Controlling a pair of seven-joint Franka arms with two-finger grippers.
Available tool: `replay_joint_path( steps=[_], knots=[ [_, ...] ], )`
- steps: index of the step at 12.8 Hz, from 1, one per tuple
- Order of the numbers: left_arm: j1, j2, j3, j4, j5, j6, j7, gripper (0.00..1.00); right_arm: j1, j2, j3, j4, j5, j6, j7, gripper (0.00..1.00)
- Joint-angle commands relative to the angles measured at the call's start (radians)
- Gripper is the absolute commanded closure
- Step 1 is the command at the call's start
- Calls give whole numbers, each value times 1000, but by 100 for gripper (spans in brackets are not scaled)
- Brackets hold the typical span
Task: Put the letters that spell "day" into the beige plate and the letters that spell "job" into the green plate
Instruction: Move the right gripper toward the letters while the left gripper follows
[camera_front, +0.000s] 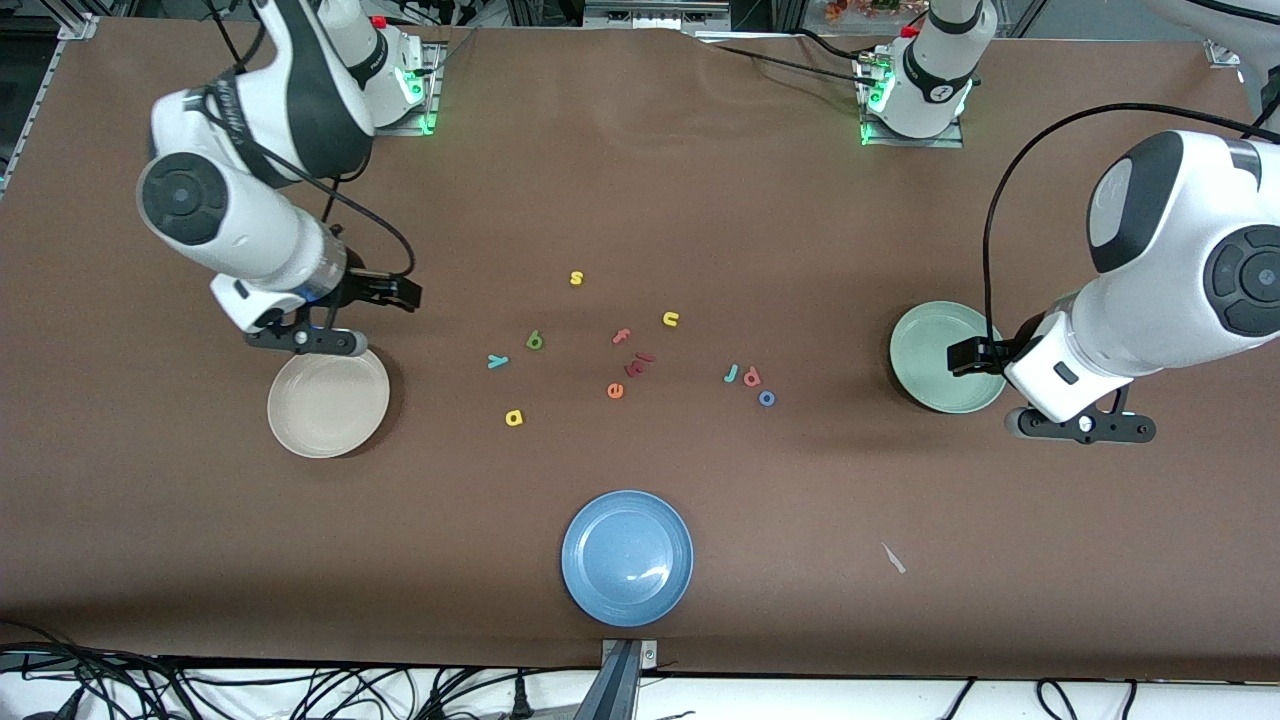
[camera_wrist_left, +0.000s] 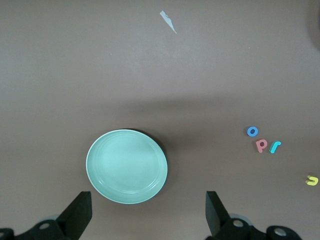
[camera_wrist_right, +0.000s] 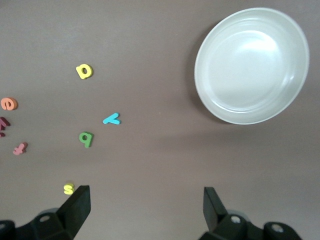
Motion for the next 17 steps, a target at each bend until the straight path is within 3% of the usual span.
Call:
replay_joint_path(
  steps=[1,6,10,14,17],
  knots=[
    [3,-4,4,0,-32,-10,1,0,6,-7,43,-92,16,140,118,0],
    [1,-4,4,2,-32,-10,0,0,117,140,61,-98,1,385,372,0],
    [-23,11,4,0,-32,-11,-22,0,158,248,57,-119,-6,539,420,0],
    [-84,51,4,-27,-100,-2,-227,0,178,304,57,-121,-33,556,445,0],
    [-131,112,4,-27,-111,56,-529,0,189,335,55,-116,-52,556,446,0]
  ],
)
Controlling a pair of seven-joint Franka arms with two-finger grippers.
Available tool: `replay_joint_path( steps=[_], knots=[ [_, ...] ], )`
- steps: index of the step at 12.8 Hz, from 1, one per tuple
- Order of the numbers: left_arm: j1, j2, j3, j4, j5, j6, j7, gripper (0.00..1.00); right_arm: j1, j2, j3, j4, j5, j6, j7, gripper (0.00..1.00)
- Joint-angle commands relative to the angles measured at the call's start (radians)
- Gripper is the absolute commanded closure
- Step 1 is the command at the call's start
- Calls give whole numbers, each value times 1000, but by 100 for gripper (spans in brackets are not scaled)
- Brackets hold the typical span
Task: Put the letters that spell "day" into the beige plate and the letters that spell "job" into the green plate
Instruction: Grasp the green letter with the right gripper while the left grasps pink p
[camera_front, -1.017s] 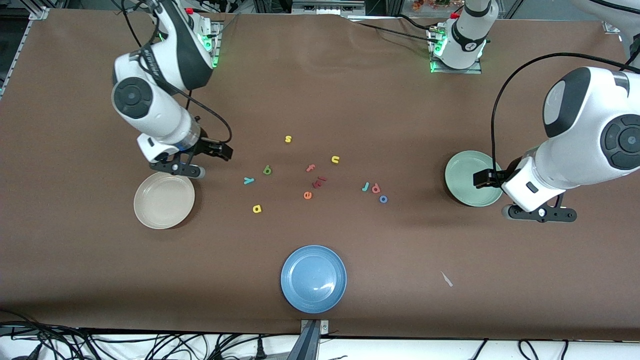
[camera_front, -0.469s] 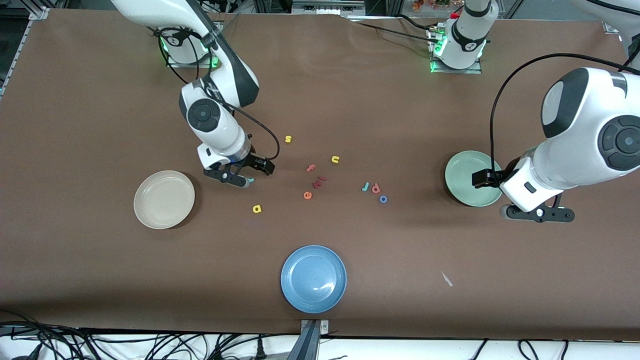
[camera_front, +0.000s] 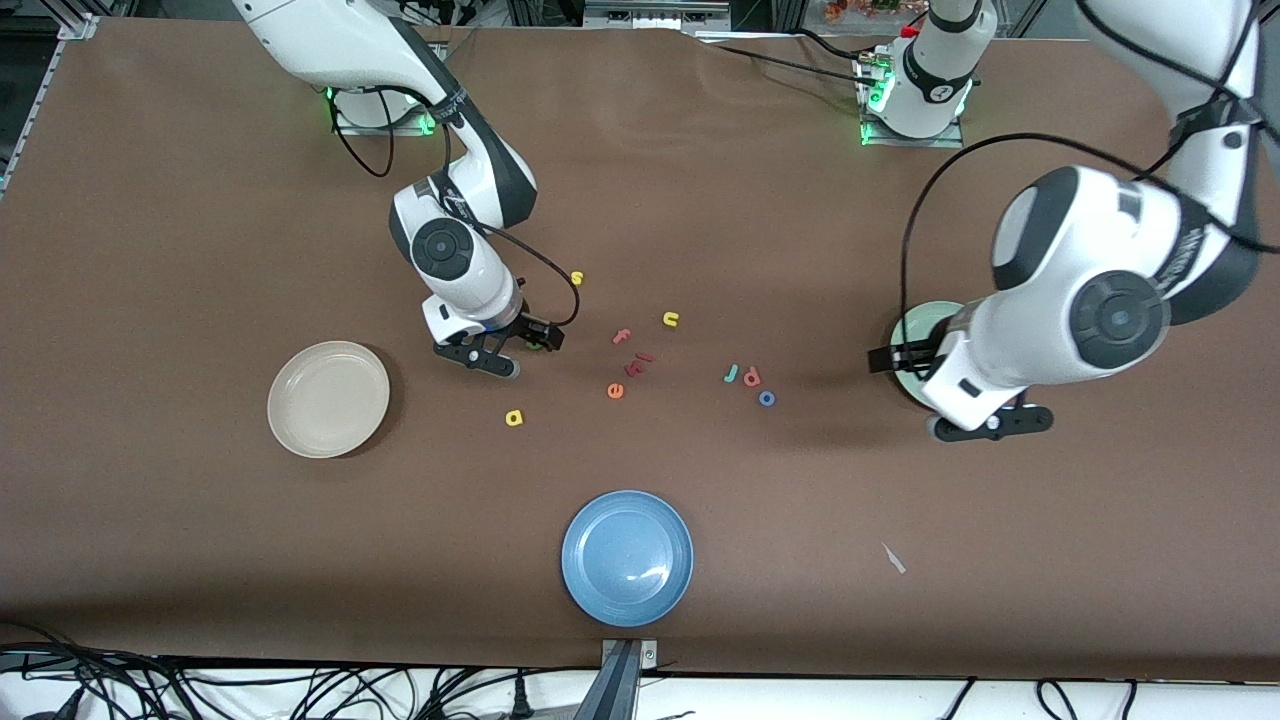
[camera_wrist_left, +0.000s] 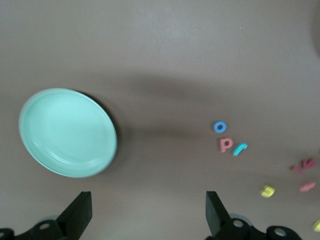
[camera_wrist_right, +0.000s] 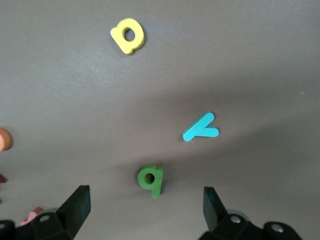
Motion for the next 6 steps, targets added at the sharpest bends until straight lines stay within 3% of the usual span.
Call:
replay_joint_path(
  steps=[1,4,6],
  knots=[
    [-42,58,6,4,-30,60,-178,0,16,28,-7,-1,-30,16,27,0],
    [-90,136,6,-14,-36,178,-438,0,23,56,-7,10,-44,16,38,3],
    [-128,141,6,-119,-36,340,-537,0,28,68,-9,18,-58,16,41,11]
  ],
)
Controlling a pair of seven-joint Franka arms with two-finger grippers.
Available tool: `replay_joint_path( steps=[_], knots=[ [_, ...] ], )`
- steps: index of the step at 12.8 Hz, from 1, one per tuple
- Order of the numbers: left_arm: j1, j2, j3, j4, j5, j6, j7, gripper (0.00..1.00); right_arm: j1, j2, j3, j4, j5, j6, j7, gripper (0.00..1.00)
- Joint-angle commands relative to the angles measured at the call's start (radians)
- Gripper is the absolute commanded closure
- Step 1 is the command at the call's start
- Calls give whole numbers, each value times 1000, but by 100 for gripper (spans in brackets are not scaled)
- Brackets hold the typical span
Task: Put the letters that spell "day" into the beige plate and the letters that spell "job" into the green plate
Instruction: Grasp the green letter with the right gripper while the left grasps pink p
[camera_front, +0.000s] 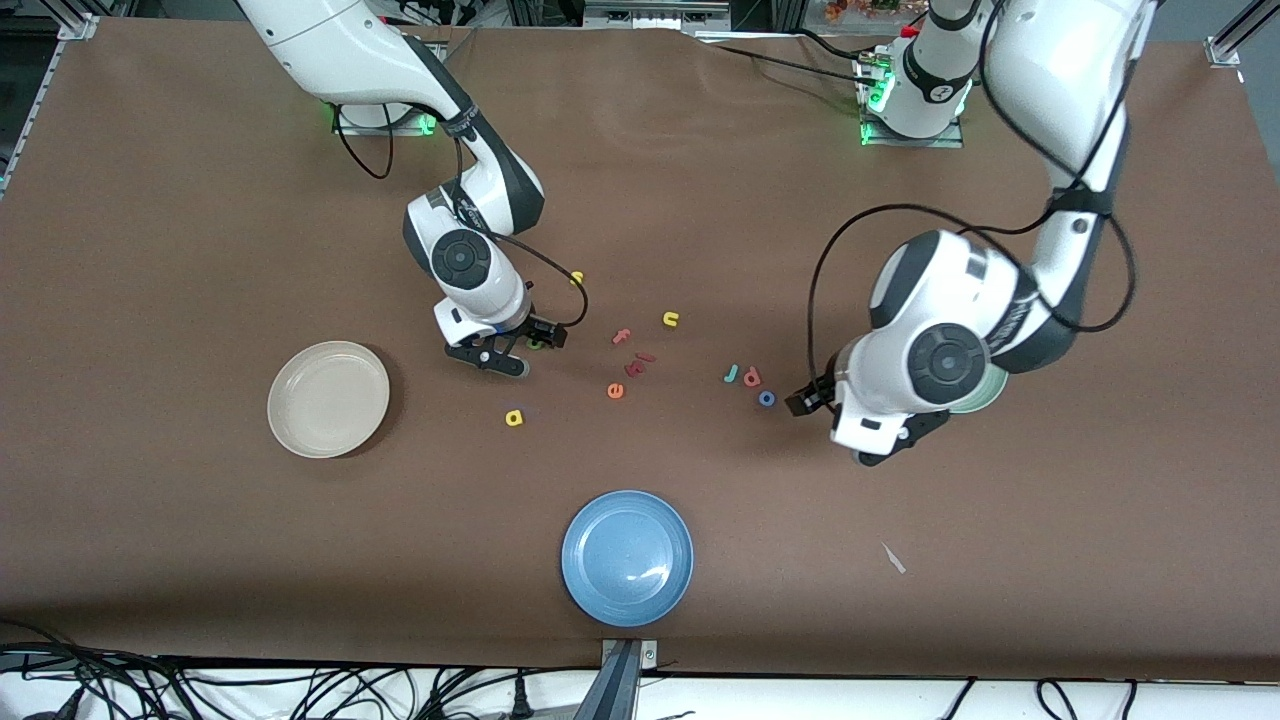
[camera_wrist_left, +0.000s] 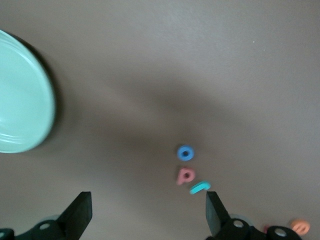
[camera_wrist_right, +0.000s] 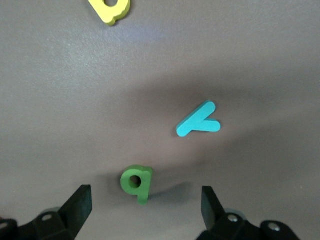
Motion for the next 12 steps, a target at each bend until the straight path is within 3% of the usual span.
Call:
replay_joint_path(
  steps=[1,4,6,10,12],
  knots=[
    [-39,-8,7,-144,-22,210,-150,1,17,19,-6,21,-26,8,29,14],
    [-73,-6,9,-261,-16,378,-218,3,18,29,-6,36,-26,8,32,26],
    [-84,0,9,-302,-13,435,-232,11,20,39,-8,47,-26,8,32,34],
    [-91,29,10,-318,-12,450,-232,29,20,45,-8,52,-26,8,32,47],
    [-97,44,10,-319,-12,450,-234,30,18,45,-8,52,-26,8,32,56]
  ],
)
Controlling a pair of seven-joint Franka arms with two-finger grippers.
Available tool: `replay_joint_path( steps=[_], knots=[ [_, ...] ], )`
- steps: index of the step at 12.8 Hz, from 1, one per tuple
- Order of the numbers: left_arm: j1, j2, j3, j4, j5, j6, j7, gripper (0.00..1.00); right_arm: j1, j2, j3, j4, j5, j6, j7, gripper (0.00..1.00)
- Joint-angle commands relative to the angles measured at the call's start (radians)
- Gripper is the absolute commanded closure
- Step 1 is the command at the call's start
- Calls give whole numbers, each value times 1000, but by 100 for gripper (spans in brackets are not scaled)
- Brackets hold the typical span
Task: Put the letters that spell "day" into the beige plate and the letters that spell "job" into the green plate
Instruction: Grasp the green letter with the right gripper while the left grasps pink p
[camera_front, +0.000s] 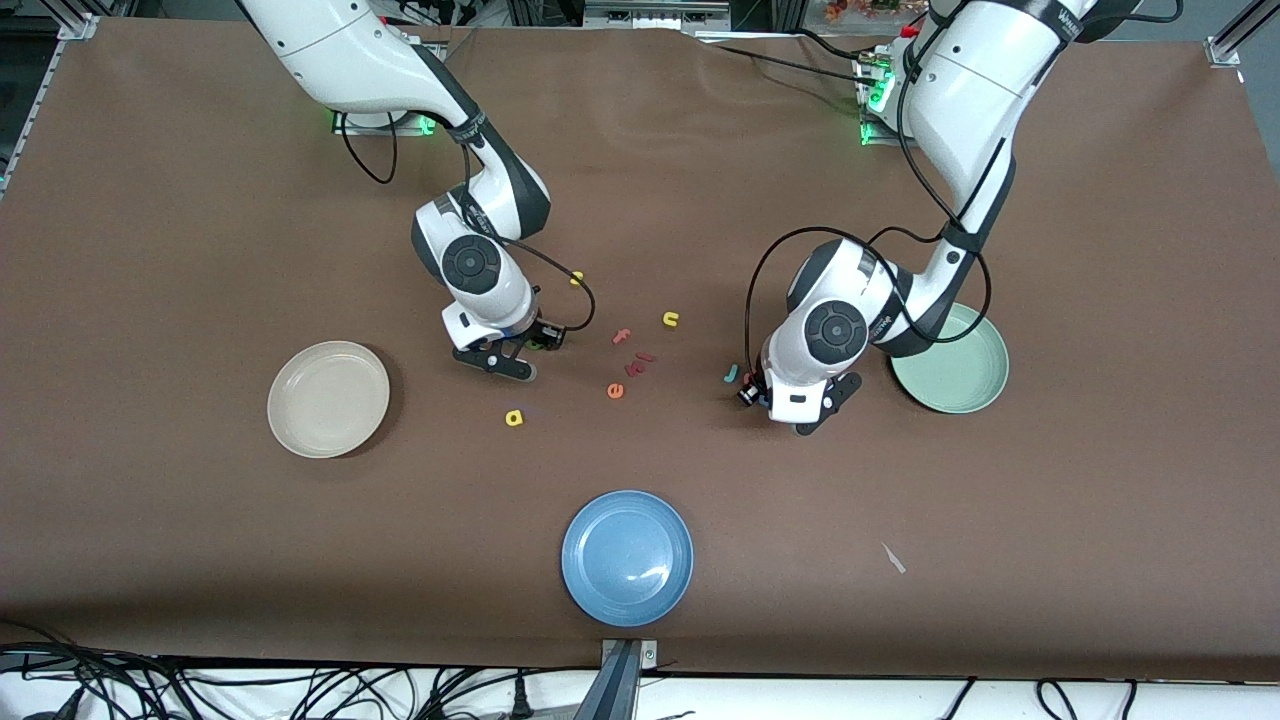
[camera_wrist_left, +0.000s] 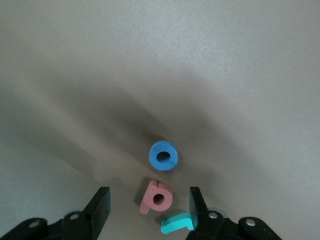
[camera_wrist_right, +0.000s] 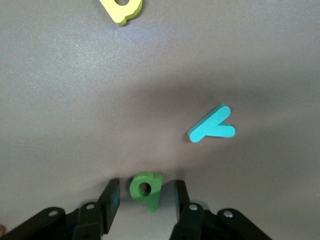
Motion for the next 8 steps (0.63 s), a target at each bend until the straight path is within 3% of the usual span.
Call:
replay_joint_path(
  steps=[1,3,8],
  knots=[
    [-18,11,9,-10,-12,15,-12,33,11,15,-7,20,-19,6,22,60],
    [-24,11,7,-9,-12,15,-12,41,9,15,-7,20,-19,6,22,72],
    [-39,22,9,-10,-12,13,-18,63,8,16,-7,35,-18,-2,22,87]
  ],
)
